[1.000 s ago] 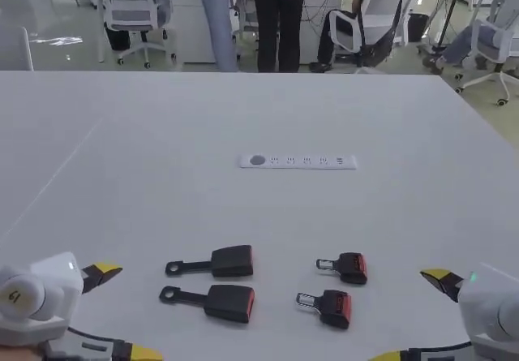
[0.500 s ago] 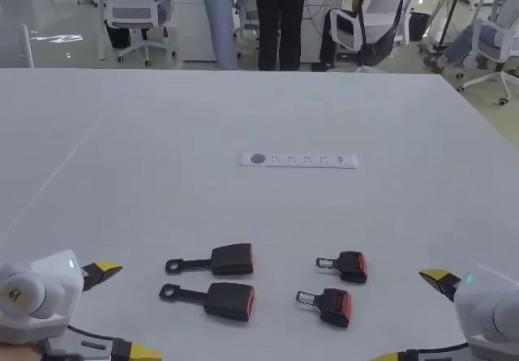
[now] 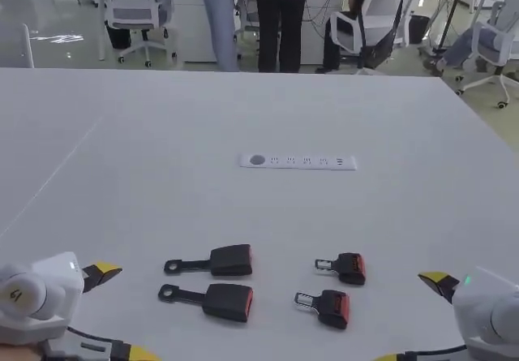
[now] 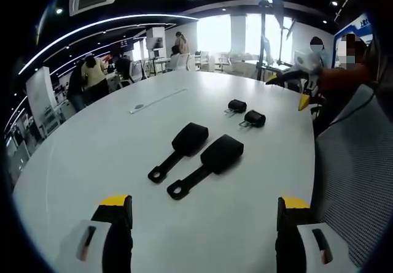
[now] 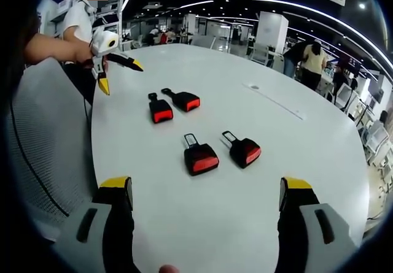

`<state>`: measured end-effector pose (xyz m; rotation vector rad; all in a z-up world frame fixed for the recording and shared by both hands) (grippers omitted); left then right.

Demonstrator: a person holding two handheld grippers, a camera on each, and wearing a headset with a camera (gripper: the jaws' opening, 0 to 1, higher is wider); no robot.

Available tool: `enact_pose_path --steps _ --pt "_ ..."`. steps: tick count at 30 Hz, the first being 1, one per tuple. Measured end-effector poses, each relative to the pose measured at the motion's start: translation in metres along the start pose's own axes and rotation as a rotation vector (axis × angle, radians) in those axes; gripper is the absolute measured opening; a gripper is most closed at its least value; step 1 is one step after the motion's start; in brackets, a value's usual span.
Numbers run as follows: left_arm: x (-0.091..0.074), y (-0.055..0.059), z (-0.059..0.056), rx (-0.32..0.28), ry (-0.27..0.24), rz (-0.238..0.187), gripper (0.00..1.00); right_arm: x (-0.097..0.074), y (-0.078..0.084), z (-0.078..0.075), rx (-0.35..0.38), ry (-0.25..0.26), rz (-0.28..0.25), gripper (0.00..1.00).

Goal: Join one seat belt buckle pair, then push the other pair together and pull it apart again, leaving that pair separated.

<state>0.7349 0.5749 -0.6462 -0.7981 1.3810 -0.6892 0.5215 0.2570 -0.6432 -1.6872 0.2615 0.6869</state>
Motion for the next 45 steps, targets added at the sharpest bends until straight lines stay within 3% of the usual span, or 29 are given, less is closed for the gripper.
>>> enact_pose_path --steps 9,16,21,28,45 --pt "0.001 0.002 -0.001 0.015 0.004 0.017 0.99 0.001 0.000 0.000 -0.010 -0.006 0.007 0.99" --pt "0.005 -0.003 -0.005 0.040 0.021 0.025 0.97 0.003 0.003 0.001 -0.014 -0.023 0.026 0.92" --pt "0.006 0.000 -0.003 0.094 0.050 0.055 0.92 0.006 0.003 0.002 -0.009 -0.039 0.031 0.84" --pt "0.005 0.000 0.007 0.069 0.030 0.073 0.86 0.009 0.000 0.004 -0.012 -0.039 0.024 0.83" --pt "0.004 0.003 -0.001 0.038 0.027 0.109 0.86 0.010 0.001 0.001 -0.007 -0.033 0.034 0.83"
Point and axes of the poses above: the centre of the closed fingertips' face, and the gripper's own axes: x roughly forward along the fingers, z roughly to its left, y roughly out of its underside, the point moved 5 cm from there along -x, roughly backward along the fingers, and after that the axes turned 4 degrees about -z, right-handed, at the moved point
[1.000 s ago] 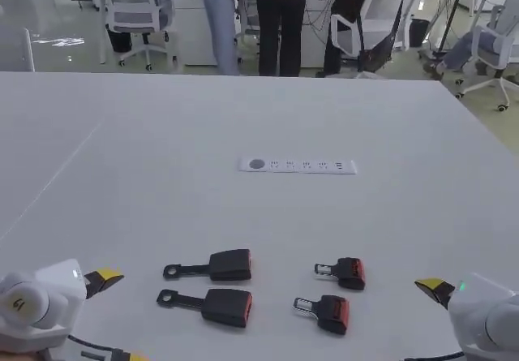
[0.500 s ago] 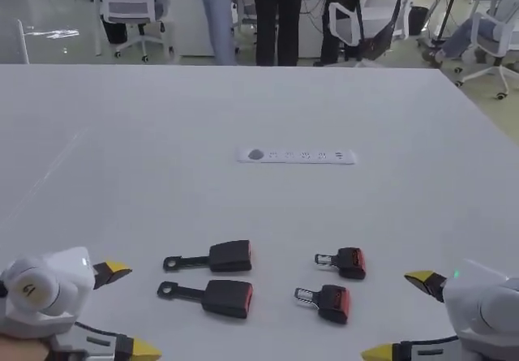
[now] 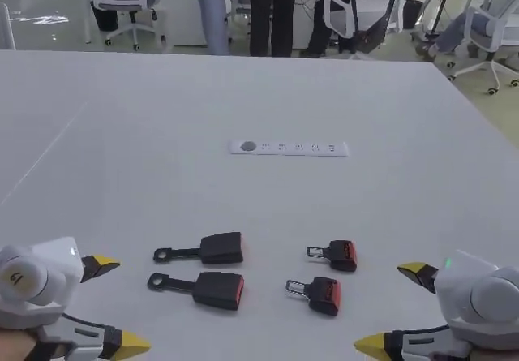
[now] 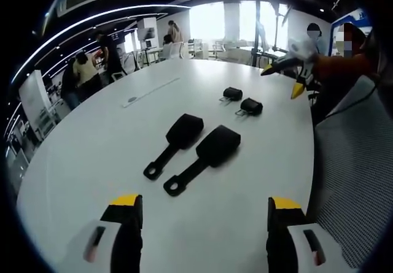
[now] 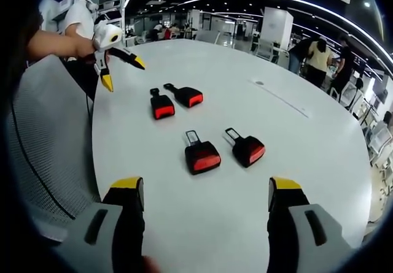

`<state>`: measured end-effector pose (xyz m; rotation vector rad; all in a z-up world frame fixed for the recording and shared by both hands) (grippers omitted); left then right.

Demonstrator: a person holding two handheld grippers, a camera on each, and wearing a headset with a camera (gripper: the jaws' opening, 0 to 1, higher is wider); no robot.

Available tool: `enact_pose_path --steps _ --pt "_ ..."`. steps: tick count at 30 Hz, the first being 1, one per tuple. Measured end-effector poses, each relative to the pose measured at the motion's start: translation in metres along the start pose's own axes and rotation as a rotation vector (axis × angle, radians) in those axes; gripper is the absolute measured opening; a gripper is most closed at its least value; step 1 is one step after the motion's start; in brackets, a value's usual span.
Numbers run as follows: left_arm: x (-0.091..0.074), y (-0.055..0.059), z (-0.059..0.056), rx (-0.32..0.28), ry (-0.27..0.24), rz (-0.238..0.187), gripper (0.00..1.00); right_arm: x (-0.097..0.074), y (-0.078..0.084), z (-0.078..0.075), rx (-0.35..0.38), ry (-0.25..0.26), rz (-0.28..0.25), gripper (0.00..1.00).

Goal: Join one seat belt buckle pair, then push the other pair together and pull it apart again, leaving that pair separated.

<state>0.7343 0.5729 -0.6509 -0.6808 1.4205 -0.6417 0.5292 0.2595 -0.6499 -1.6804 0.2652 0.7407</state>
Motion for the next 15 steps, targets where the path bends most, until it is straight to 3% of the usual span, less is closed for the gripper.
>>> enact_pose_path --steps 5,15 --pt "0.0026 0.0000 -0.0029 0.014 0.014 0.020 0.86 0.0010 -0.0006 0.0016 -0.011 -0.009 0.017 0.82" --pt "0.0021 -0.0048 -0.0008 0.028 0.008 0.019 0.85 0.0052 -0.0023 0.0029 -0.022 -0.022 0.033 0.81"
Point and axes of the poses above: the centre of the closed fingertips' face, and the gripper's own axes: x roughly forward along the fingers, z roughly to its left, y roughly out of its underside, the point moved 5 cm from there along -x, roughly backward along the fingers, and after that the axes turned 4 degrees about -z, right-handed, at the moved point
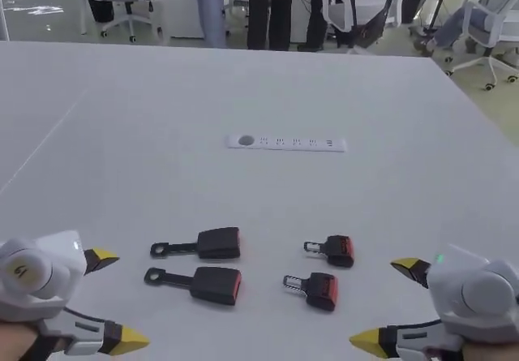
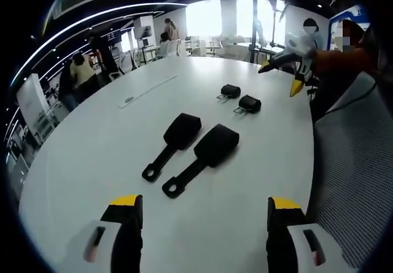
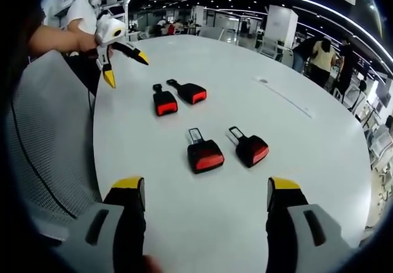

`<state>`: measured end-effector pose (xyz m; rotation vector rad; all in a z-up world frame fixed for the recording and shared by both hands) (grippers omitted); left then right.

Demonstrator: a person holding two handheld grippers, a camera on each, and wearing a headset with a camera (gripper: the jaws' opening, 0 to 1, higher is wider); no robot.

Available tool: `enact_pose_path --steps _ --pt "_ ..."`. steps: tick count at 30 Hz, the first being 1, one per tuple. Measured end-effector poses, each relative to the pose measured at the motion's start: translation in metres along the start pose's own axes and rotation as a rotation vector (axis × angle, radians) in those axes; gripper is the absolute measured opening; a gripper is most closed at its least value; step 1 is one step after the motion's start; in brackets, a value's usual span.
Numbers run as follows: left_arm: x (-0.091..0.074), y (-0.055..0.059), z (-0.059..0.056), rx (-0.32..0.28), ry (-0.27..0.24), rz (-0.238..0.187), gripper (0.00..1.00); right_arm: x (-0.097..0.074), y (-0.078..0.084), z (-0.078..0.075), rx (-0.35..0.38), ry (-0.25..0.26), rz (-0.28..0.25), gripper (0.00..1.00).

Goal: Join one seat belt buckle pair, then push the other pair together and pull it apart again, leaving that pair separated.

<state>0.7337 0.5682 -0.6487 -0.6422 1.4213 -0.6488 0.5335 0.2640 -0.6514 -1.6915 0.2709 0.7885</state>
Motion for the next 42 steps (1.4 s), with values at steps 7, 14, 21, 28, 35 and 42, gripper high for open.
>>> enact_pose_path --steps 7,14,21,28,35,42 --pt "0.009 -0.017 -0.001 0.068 0.041 0.013 0.83 0.008 -0.004 0.000 -0.022 -0.037 0.016 0.73" --pt "0.028 -0.026 -0.009 0.150 0.119 0.056 0.80 0.014 -0.009 -0.005 -0.048 -0.060 0.025 0.68" --pt "0.049 -0.034 -0.006 0.211 0.174 0.056 0.76 0.023 -0.014 -0.002 -0.084 -0.101 0.021 0.60" --pt "0.070 -0.042 -0.001 0.257 0.211 0.065 0.72 0.039 -0.018 0.003 -0.109 -0.148 0.031 0.55" --pt "0.086 -0.042 -0.002 0.288 0.247 0.081 0.68 0.057 -0.017 0.001 -0.139 -0.196 0.062 0.49" --pt "0.103 -0.044 0.000 0.298 0.294 0.106 0.59 0.073 -0.018 -0.003 -0.181 -0.228 0.098 0.49"
Point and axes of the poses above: the centre of the closed fingertips' face, and the gripper's own axes: x roughly forward along the fingers, z roughly to its left, y roughly out of its underside, the point moved 5 cm from there along -x, roughly backward along the fingers, and after that the axes turned 4 degrees about -z, right-handed, at the moved point
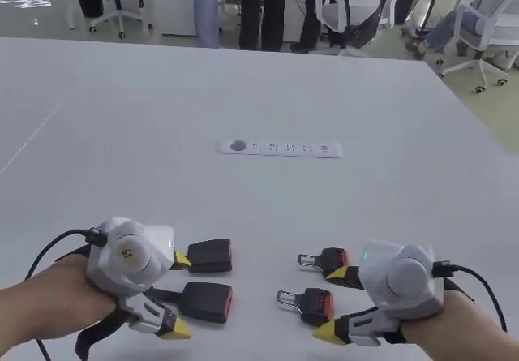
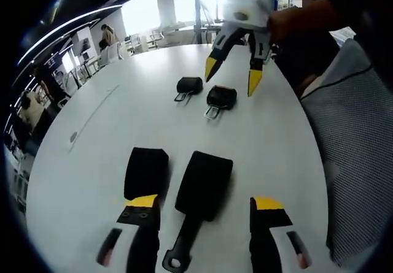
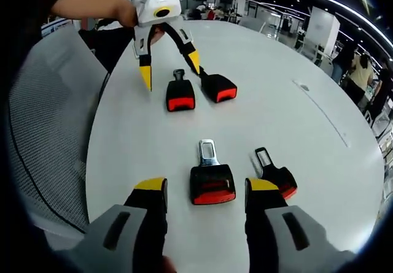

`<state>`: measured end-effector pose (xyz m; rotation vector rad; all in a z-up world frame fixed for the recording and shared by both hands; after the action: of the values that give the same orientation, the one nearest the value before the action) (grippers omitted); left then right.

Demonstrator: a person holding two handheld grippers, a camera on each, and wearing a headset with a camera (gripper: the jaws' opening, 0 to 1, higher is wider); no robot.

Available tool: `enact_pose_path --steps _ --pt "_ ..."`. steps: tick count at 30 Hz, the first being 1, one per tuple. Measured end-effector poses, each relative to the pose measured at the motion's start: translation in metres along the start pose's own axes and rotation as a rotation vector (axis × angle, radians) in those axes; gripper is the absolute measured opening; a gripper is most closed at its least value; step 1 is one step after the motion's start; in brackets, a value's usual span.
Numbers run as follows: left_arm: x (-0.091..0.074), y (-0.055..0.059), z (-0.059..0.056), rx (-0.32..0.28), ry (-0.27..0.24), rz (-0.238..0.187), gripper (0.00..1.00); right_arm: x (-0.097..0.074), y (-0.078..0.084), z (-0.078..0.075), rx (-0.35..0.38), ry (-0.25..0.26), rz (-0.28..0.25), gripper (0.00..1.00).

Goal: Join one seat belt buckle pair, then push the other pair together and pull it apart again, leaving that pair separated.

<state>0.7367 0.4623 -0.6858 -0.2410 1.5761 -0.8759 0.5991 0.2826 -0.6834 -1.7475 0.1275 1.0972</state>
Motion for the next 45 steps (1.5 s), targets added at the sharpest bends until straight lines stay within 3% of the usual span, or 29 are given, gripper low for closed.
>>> enact_pose_path --steps 10,25,35,39,44,45 --pt "0.023 0.000 0.001 0.062 0.050 0.044 0.55 0.012 0.003 -0.005 -0.007 -0.052 0.027 0.46" --pt "0.032 -0.005 0.003 0.103 0.100 0.042 0.44 0.024 -0.002 -0.005 -0.037 -0.125 0.047 0.42" --pt "0.032 -0.006 0.003 0.079 0.118 0.035 0.41 0.021 0.012 -0.012 -0.045 -0.146 0.099 0.39" --pt "0.033 -0.007 0.002 0.071 0.112 0.033 0.40 0.024 0.015 -0.013 -0.058 -0.178 0.127 0.34" --pt "0.033 -0.008 0.001 0.080 0.104 0.038 0.39 0.024 0.013 -0.016 -0.117 -0.219 0.146 0.34" --pt "0.034 -0.008 0.002 0.059 0.098 0.044 0.39 0.024 0.013 -0.016 -0.136 -0.225 0.152 0.34"
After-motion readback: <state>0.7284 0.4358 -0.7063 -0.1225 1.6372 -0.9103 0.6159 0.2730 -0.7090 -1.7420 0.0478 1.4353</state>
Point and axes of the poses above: the centre of the closed fingertips' face, and the gripper's own axes: x roughly forward along the fingers, z roughly to its left, y roughly out of its underside, the point moved 5 cm from there along -x, roughly backward along the fingers, and after that the axes turned 4 degrees about -z, right-handed, at the moved point
